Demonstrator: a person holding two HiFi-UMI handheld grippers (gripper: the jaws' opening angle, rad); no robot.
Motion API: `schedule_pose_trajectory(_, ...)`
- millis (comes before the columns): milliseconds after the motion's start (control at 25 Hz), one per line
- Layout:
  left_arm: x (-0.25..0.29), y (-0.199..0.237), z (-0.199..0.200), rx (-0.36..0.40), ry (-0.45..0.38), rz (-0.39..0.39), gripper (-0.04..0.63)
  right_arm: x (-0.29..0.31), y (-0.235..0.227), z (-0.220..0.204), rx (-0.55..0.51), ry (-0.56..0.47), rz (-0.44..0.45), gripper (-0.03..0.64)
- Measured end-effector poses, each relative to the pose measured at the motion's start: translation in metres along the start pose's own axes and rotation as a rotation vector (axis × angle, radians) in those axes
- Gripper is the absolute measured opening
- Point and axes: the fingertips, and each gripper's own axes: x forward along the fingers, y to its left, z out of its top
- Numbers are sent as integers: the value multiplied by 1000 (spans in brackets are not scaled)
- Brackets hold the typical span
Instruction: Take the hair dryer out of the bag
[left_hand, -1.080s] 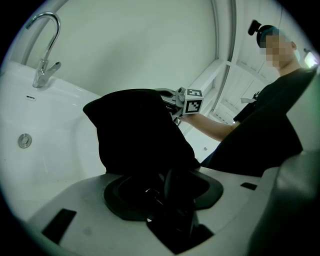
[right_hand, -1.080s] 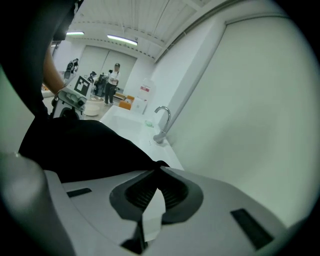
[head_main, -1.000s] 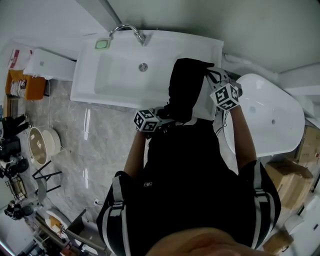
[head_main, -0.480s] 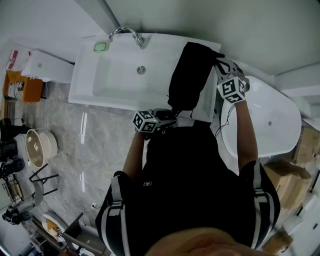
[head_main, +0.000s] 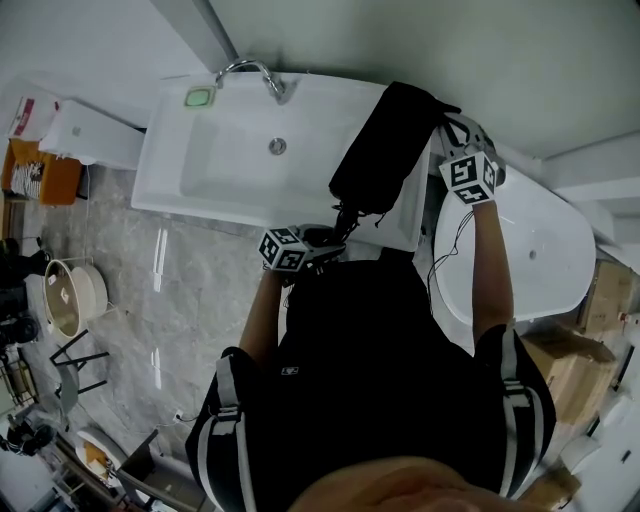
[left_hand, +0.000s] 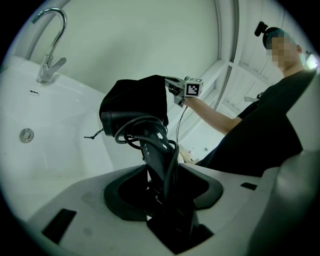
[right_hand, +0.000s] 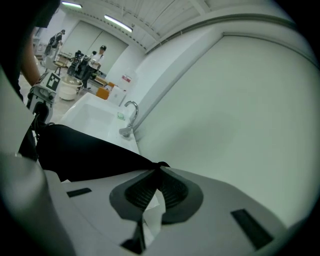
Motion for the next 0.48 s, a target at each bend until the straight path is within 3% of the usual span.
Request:
schedule_pose_trajectory(280, -2, 3, -1, -1, -19, 30, 193, -10, -24, -1, 50, -23, -39, 67)
schedule_pose_trajectory(480, -8, 4, 4, -10, -58, 46, 193, -13, -28, -14, 146, -4, -47, 67)
